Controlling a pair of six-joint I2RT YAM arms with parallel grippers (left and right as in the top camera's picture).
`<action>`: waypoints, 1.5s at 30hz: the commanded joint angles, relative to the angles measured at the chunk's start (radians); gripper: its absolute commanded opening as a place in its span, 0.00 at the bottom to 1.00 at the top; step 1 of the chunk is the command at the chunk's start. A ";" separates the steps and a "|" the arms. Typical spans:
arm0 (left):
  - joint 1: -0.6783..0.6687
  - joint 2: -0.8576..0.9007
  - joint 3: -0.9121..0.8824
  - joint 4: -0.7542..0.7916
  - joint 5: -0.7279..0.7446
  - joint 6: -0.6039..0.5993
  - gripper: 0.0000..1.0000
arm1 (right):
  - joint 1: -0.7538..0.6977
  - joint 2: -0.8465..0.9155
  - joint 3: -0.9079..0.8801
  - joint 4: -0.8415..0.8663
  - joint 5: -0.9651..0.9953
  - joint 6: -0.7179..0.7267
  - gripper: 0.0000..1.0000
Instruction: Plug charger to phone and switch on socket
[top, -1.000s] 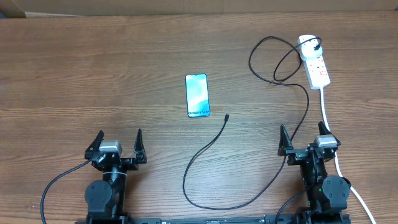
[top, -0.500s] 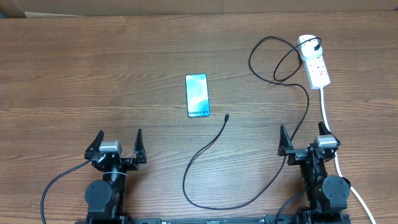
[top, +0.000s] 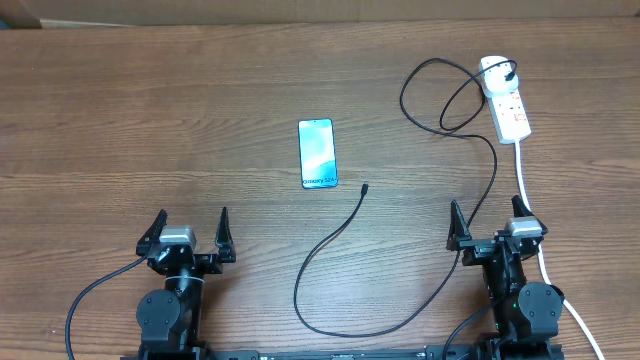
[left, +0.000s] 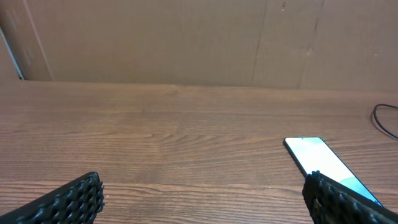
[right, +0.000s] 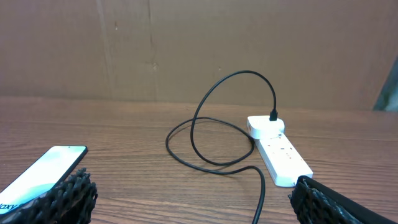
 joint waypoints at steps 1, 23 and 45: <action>-0.002 -0.008 -0.003 0.002 -0.002 -0.007 1.00 | 0.008 -0.009 -0.010 0.006 0.013 0.005 1.00; -0.002 0.005 0.153 0.590 0.387 -0.704 1.00 | 0.008 -0.009 -0.010 0.006 0.013 0.005 1.00; -0.043 1.100 1.726 -0.979 0.630 -0.274 1.00 | 0.008 -0.009 -0.010 0.006 0.013 0.005 1.00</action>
